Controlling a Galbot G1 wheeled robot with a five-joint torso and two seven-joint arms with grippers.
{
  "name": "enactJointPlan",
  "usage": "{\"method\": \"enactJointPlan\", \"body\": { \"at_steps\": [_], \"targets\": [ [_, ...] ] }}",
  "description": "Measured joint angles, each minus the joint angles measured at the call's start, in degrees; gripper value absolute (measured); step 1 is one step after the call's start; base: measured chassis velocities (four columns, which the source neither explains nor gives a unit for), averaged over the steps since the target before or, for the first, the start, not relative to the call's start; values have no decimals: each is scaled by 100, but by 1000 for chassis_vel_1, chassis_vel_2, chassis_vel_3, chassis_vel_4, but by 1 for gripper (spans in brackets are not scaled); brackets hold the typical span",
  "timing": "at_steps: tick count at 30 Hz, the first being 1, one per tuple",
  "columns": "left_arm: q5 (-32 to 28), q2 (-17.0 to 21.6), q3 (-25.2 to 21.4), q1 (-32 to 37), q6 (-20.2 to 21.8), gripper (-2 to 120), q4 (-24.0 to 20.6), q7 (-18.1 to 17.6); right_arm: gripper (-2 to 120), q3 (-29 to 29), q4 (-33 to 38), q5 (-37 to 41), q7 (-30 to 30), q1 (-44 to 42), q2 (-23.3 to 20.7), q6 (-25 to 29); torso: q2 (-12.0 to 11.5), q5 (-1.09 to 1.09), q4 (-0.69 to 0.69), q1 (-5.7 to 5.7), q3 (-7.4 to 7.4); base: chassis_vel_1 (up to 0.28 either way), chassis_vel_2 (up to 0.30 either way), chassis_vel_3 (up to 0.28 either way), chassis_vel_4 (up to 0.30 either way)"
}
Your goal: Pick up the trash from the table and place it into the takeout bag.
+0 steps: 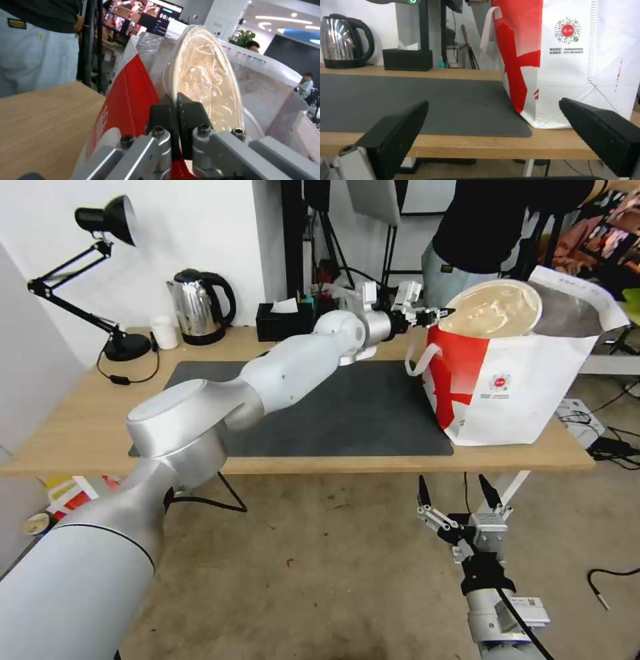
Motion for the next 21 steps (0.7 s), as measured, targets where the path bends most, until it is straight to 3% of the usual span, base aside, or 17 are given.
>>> {"method": "enactJointPlan", "body": {
  "at_steps": [2, 6, 12, 14, 21],
  "targets": [
    [8, 0, 3, -11, -3, 0, -10, 7, 100, 0, 0, 0, 0, 0, 0, 0, 0, 0, 0, 0, 0, 0, 0, 0, 0],
    [12, -1, 29, -47, -3, 12, -27, 27, 100, 0, 0, 0, 0, 0, 0, 0, 0, 0, -1, 0, 0, 0, 0, 0, 0],
    [12, -1, 57, -94, 9, 38, -38, 38, 100, 0, 0, 1, 0, 0, 0, 0, 0, 0, -1, 0, 0, 0, 0, 0, 0],
    [11, -1, 58, -98, 9, 41, -40, 39, 100, 0, 0, 0, 0, 0, 0, 0, 0, 0, -1, 0, 0, 0, 0, 0, 0],
    [7, 7, 59, -122, 2, 69, -38, 163, 100, 0, 0, 0, 0, 0, 0, 0, 0, 0, -1, 0, 0, 0, 0, 0, 0]
  ]
}}
